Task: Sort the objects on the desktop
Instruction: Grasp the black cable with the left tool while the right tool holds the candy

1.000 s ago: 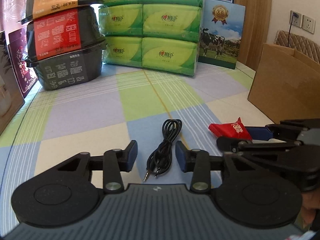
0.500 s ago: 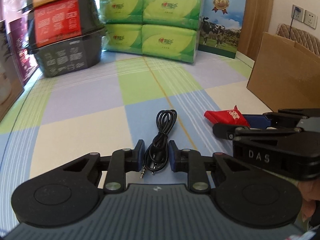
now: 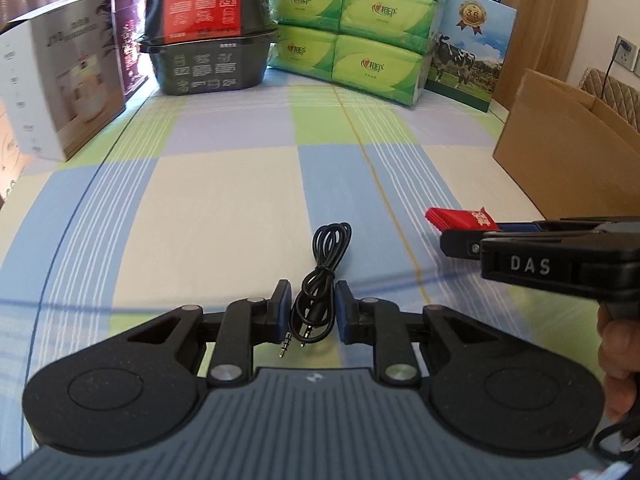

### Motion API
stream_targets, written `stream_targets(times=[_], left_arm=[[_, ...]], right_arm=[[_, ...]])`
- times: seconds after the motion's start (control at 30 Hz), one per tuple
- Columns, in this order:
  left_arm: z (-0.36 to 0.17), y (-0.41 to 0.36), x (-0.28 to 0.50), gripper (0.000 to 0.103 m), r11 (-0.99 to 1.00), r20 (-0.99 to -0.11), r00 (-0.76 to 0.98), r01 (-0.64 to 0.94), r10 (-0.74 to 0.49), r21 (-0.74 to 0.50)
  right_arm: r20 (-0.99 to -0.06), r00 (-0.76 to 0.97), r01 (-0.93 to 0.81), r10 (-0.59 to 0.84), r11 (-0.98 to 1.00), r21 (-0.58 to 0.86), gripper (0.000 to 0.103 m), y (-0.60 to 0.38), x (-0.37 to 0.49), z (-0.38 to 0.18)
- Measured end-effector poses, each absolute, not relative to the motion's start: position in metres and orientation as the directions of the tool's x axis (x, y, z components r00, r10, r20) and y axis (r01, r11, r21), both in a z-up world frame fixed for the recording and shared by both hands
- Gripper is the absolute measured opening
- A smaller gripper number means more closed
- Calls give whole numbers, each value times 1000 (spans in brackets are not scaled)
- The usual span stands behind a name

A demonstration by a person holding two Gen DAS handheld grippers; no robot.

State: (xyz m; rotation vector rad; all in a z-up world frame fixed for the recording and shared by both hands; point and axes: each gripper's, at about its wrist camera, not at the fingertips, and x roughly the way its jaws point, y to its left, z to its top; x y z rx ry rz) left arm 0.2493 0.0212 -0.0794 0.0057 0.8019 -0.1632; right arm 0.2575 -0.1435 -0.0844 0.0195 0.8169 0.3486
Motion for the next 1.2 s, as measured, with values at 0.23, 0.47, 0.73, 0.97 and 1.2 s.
stream_targets(times=[0.23, 0.47, 0.73, 0.97, 1.2], left_arm=[[-80, 16, 240, 21, 978, -697, 702, 207, -144, 6], [-92, 7, 250, 24, 959, -717, 672, 284, -188, 14], [-97, 8, 262, 15, 968, -715, 675, 253, -182, -8], [-84, 21, 265, 11, 981, -720, 670, 170, -181, -88], [-72, 22, 260, 9, 983, -709, 683, 158, -176, -92]], right_arm=[[-713, 630, -314, 307, 941, 128, 37, -146, 247, -85], [-711, 630, -319, 313, 939, 130, 37, -144, 251, -90], [-711, 626, -321, 321, 937, 140, 37, -145, 253, -91], [-705, 623, -344, 338, 928, 141, 37, -141, 251, -89], [-693, 630, -345, 350, 926, 153, 37, -140, 248, -82]])
